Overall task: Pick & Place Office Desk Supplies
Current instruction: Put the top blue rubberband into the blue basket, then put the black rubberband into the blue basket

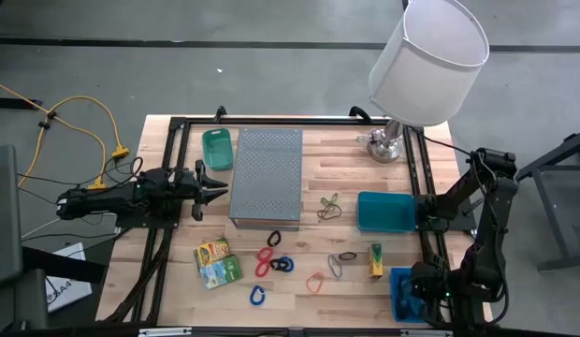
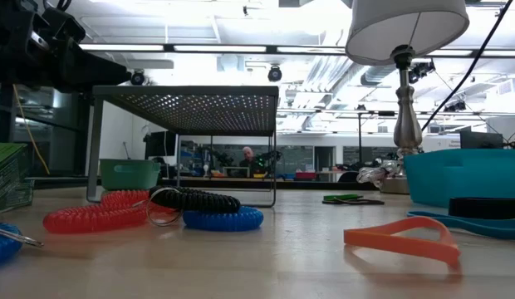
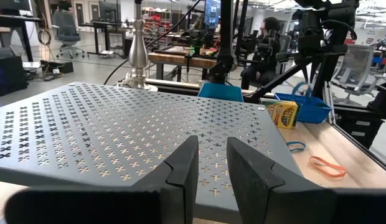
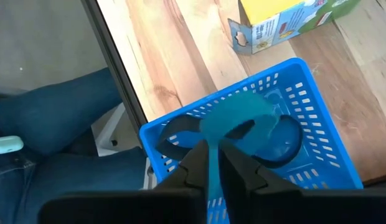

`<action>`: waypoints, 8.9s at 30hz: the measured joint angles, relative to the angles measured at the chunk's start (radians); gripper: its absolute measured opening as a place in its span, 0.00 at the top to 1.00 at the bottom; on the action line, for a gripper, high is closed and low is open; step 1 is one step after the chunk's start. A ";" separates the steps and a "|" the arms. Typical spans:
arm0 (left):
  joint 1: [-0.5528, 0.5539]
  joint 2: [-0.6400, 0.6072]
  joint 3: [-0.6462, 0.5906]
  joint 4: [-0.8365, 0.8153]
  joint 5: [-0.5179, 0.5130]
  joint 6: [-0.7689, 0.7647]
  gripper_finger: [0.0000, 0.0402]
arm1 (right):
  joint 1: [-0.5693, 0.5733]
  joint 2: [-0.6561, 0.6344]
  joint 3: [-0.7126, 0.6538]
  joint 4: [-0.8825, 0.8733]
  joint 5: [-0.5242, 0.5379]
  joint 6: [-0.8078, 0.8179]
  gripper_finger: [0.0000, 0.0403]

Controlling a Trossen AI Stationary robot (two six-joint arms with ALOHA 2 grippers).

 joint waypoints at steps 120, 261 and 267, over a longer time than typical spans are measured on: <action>0.000 0.000 0.000 0.000 0.000 0.000 0.80 | -0.795 0.351 -0.002 0.219 -0.211 -1.378 0.84; 0.000 0.000 0.000 0.000 0.000 0.000 0.80 | -0.125 0.109 0.009 0.089 -0.209 -0.727 1.00; 0.000 0.000 0.000 0.000 0.000 0.000 0.80 | -0.121 0.110 0.009 0.058 -0.220 -0.676 1.00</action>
